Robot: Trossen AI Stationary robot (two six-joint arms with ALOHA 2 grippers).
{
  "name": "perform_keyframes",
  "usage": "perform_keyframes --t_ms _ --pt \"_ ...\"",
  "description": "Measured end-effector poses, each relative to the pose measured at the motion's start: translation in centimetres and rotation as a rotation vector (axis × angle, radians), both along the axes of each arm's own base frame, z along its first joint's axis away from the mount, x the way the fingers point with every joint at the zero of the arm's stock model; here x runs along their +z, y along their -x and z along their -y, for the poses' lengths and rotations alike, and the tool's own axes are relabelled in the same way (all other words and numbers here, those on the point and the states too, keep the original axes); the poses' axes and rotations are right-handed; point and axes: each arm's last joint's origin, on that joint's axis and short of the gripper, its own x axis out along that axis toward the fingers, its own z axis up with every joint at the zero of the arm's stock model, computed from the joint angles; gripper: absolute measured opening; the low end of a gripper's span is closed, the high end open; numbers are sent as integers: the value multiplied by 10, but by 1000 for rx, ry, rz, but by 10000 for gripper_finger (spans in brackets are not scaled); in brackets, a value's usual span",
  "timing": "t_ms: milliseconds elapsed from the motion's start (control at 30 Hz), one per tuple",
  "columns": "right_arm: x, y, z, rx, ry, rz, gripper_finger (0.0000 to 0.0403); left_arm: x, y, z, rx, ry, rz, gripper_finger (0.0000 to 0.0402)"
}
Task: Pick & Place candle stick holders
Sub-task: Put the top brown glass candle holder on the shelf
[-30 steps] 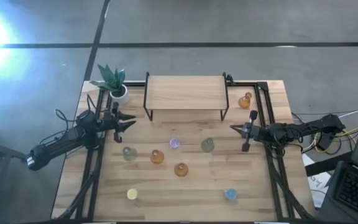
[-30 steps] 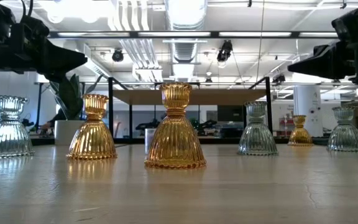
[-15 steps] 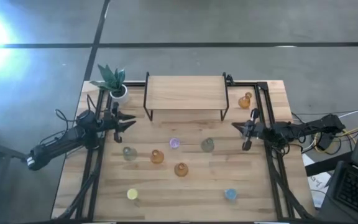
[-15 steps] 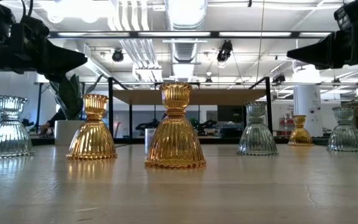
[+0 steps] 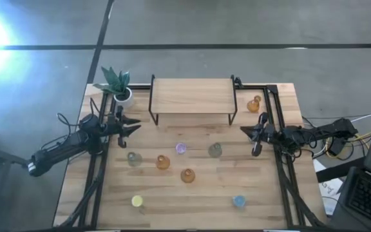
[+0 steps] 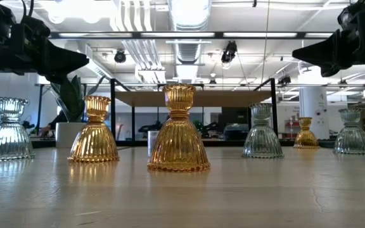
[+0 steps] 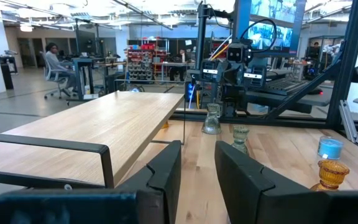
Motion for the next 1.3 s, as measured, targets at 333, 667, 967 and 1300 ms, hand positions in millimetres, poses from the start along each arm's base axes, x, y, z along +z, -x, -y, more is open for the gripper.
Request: perform_keyframes --t_ms 333,667,967,1300 --pt "3 0 -1 32 -141 77 8 0 0 0 0 0 0 104" --pt "46 17 6 33 -544 667 8 0 0 0 0 0 0 104" --pt "92 28 5 118 -330 778 8 0 0 0 0 0 0 104" --pt "181 -4 5 -267 -44 379 8 0 0 0 0 1 -1 104"
